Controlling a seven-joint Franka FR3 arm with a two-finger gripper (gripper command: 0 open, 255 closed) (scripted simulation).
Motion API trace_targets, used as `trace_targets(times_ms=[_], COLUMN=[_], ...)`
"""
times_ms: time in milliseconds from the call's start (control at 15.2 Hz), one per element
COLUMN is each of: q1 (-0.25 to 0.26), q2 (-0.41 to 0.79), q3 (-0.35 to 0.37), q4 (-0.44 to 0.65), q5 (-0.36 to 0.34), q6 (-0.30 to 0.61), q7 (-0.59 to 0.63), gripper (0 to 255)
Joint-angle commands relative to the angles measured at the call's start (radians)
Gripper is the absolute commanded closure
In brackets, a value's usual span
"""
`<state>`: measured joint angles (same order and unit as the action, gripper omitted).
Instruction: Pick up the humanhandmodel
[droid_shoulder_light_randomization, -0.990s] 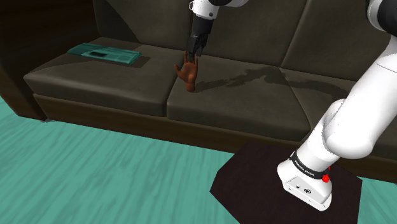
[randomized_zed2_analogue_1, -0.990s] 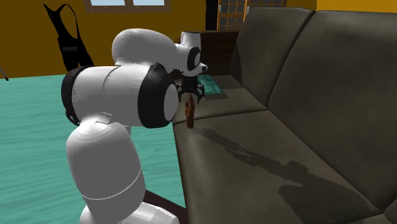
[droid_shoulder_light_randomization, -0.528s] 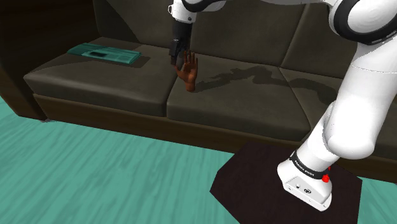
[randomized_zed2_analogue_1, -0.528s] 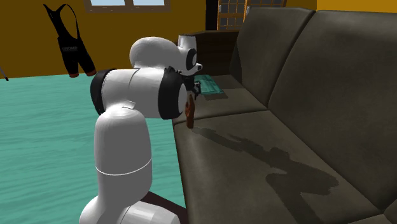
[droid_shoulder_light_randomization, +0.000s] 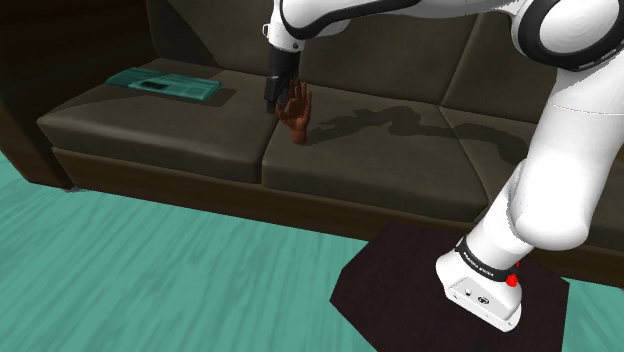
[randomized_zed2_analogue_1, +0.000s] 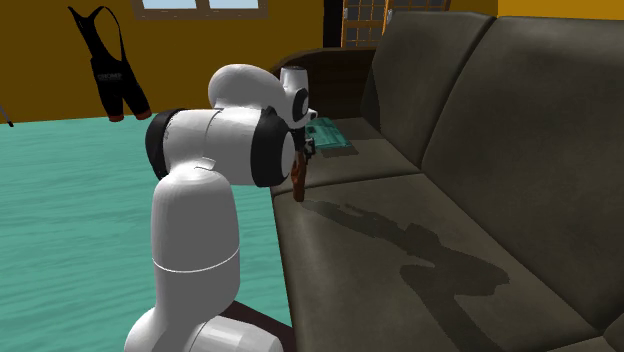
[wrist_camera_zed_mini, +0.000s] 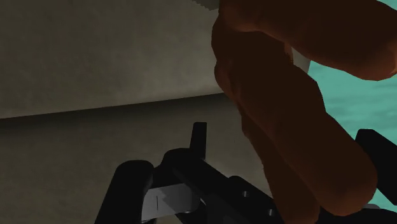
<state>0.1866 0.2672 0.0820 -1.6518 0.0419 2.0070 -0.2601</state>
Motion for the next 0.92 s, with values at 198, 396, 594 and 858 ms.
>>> trace_targets(times_ms=[198,396,594,858], q1=[0.0,0.0,0.0,0.0], q2=[0.0,0.0,0.001,-0.007], q3=[0.0,0.0,0.0,0.0], q4=[-0.002,-0.003,-0.001,0.042], q5=[0.0,0.0,0.0,0.0], q6=[0.003,0.003,0.002,-0.048], q7=[-0.001,-0.001,-0.001,0.002], gripper=[255,255,255,255])
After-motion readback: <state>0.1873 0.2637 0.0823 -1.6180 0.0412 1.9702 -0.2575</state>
